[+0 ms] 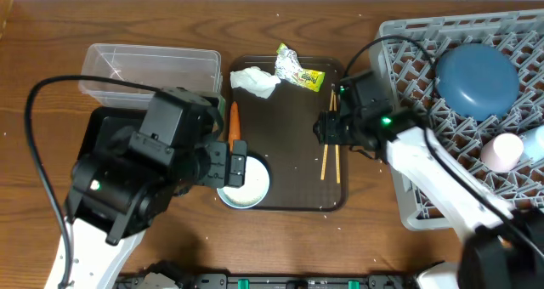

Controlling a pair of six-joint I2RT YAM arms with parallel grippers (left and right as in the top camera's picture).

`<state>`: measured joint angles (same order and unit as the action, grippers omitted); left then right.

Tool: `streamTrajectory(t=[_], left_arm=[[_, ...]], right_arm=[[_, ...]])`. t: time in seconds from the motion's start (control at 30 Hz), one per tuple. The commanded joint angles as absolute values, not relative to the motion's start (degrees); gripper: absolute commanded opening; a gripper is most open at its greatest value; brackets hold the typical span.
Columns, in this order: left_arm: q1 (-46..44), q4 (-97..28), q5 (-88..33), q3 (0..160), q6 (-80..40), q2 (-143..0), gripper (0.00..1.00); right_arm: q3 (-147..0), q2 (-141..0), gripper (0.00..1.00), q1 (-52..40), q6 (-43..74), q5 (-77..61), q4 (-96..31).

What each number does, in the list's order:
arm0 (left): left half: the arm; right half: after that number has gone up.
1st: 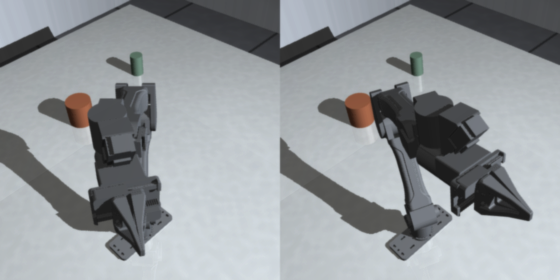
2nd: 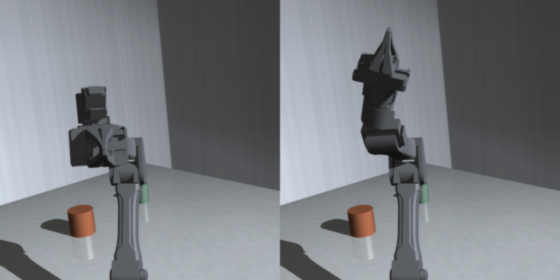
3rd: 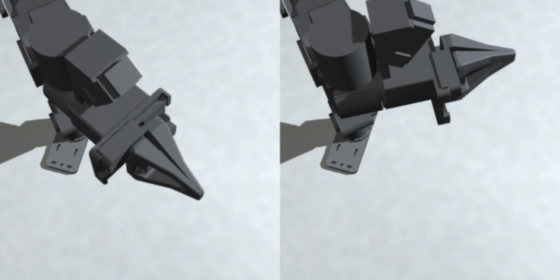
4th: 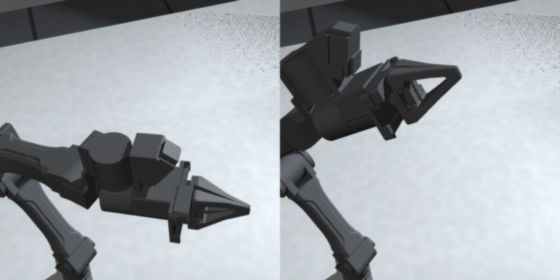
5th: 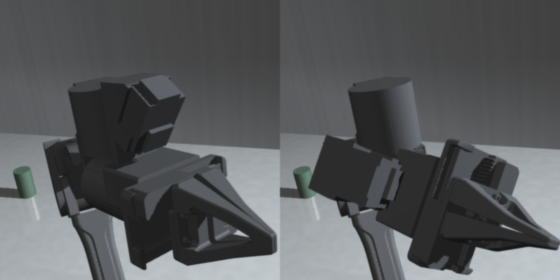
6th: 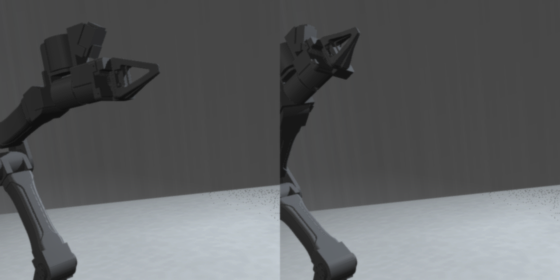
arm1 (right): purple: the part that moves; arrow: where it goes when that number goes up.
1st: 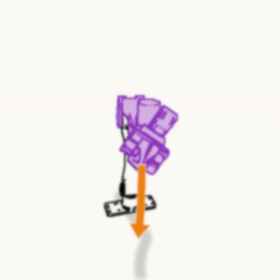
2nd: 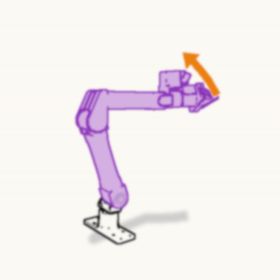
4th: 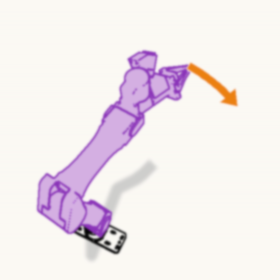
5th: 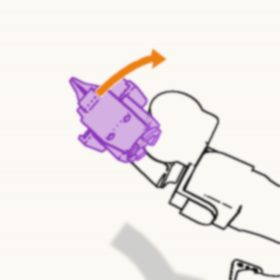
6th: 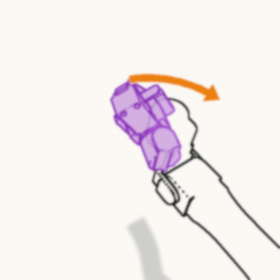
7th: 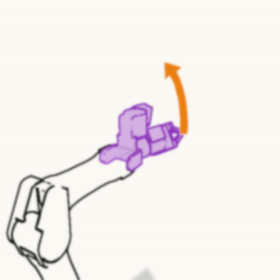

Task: Sort waste into correct bins and load items into the dishwasher rack
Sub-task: 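Grasp the chopsticks with the right gripper and carry them to the rack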

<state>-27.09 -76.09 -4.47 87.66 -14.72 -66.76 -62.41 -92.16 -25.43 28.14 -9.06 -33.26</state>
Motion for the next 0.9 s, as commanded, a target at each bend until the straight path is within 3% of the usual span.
streamTrajectory(t=[0.0, 0.17, 0.3, 0.4, 0.47, 0.5, 0.7, 0.87], left_arm=[[-26.85, -76.31, -3.62, 88.18, -14.22, -68.16, 0.98], [-26.85, -76.97, -4.03, 88.07, -14.20, -69.67, 0.98], [-26.85, -77.34, -4.03, 87.99, -14.20, -70.35, 0.98], [-26.85, -77.32, -4.01, 87.96, -14.22, -70.43, 0.98], [-26.85, -77.14, -4.03, 87.96, -14.20, -70.41, 0.98], [-26.85, -77.08, -4.01, 87.96, -14.22, -70.41, 0.98], [-26.85, -77.10, -4.01, 87.96, -14.20, -70.43, 0.98], [-26.85, -77.12, -3.99, 87.96, -14.20, -70.41, 0.98]], right_arm=[[-62.54, -97.45, 0.43, -27.31, 35.42, -9.02, -32.49], [-62.54, -104.90, 0.46, -27.66, 38.98, -6.00, -30.85], [-62.54, -108.36, 0.43, -27.73, 40.60, -4.56, -29.98], [-62.54, -108.79, 0.31, -27.73, 40.82, -4.47, -30.26], [-62.57, -108.73, 0.07, -27.68, 40.84, -4.82, -30.13], [-62.57, -108.64, 0.01, -27.68, 40.53, -5.50, -29.30], [-63.07, -103.88, 0.01, -27.18, 33.10, -5.61, -29.15], [-63.11, -91.64, 0.01, -26.26, 25.28, -4.78, -32.03]])
